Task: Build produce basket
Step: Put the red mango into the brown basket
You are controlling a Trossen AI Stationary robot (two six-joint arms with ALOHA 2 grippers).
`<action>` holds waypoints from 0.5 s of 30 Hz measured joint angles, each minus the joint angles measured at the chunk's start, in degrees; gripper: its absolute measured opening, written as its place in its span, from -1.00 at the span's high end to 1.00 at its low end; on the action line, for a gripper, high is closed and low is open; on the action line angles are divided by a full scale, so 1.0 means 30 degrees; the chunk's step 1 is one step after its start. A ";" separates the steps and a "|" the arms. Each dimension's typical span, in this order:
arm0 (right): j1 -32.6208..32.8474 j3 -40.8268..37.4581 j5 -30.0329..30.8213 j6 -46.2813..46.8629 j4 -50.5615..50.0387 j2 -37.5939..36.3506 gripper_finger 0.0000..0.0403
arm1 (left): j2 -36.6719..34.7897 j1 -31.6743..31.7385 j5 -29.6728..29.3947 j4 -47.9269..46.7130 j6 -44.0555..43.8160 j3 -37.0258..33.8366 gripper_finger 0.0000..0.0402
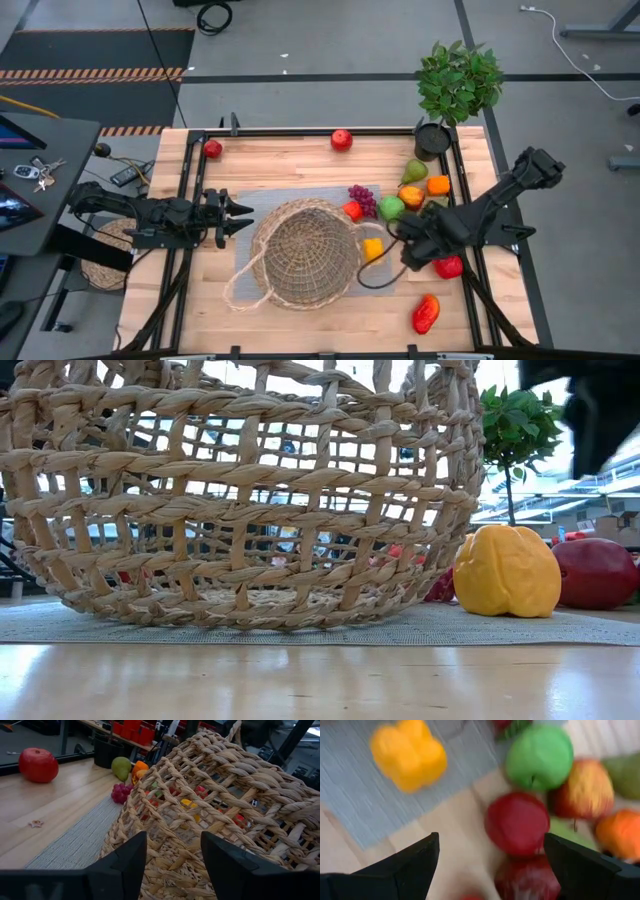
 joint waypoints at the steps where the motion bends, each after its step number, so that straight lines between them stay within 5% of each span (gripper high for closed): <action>1: 0.0394 -0.0275 -0.0007 0.0655 -0.0017 -0.0383 -0.80 | 0.0006 -0.0001 0.0000 0.0005 -0.0003 0.0004 0.02; 8: 0.3186 -0.0741 0.0993 0.4445 0.0296 -0.1914 -0.80 | 0.0003 0.0003 0.0000 0.0005 -0.0003 -0.0003 0.04; 15: 0.4792 -0.0733 0.0282 0.6507 0.0886 -0.0866 -0.79 | 0.0000 -0.0002 0.0000 0.0005 -0.0007 0.0004 0.01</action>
